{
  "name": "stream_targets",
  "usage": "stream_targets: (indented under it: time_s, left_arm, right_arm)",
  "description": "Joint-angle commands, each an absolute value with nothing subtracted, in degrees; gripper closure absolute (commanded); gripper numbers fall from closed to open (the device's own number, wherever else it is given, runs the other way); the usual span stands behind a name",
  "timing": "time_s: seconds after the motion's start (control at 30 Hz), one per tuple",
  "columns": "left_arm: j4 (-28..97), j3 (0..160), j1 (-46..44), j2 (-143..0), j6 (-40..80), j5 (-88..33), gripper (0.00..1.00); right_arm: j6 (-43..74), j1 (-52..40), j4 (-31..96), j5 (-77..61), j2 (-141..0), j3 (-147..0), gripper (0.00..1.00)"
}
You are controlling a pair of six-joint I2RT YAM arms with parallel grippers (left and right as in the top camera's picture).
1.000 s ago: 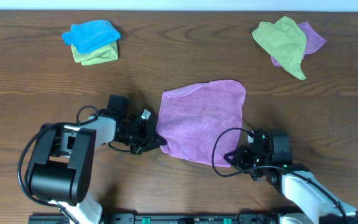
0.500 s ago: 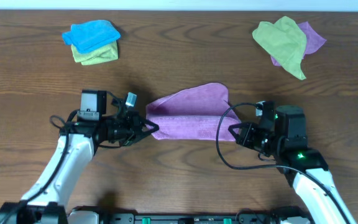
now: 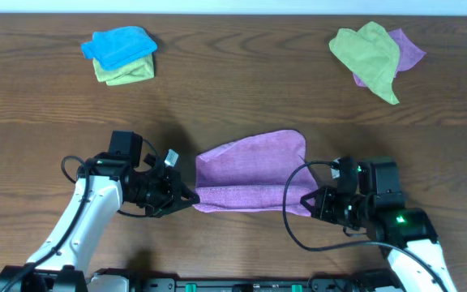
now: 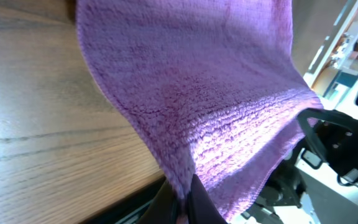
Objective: Fold the cloth
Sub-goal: 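Grasp the near edge with both grippers and fold it away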
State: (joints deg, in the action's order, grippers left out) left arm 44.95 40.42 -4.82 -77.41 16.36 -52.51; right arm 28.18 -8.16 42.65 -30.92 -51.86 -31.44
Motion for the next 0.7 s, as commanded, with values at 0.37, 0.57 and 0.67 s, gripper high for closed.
stream_targets:
  time_s: [0.37,0.57,0.67]
  left_arm:
    - [29.12,40.71,-4.14,-77.12,26.41,-47.37,0.94]
    - [20.29,40.71,-4.16,-77.97,30.24,-41.41,0.94]
    - [15.51,40.71,-4.19,-80.53,30.79,-38.74,0.94]
  right_arm:
    - [26.24,-7.55,27.11,-20.29,-57.32,-32.36,0.99]
    - [26.00,-7.60,13.21,-19.90,-68.84,-32.36,0.99]
    - [25.17,-7.60,6.98,-19.90,-74.83,-32.36,0.99]
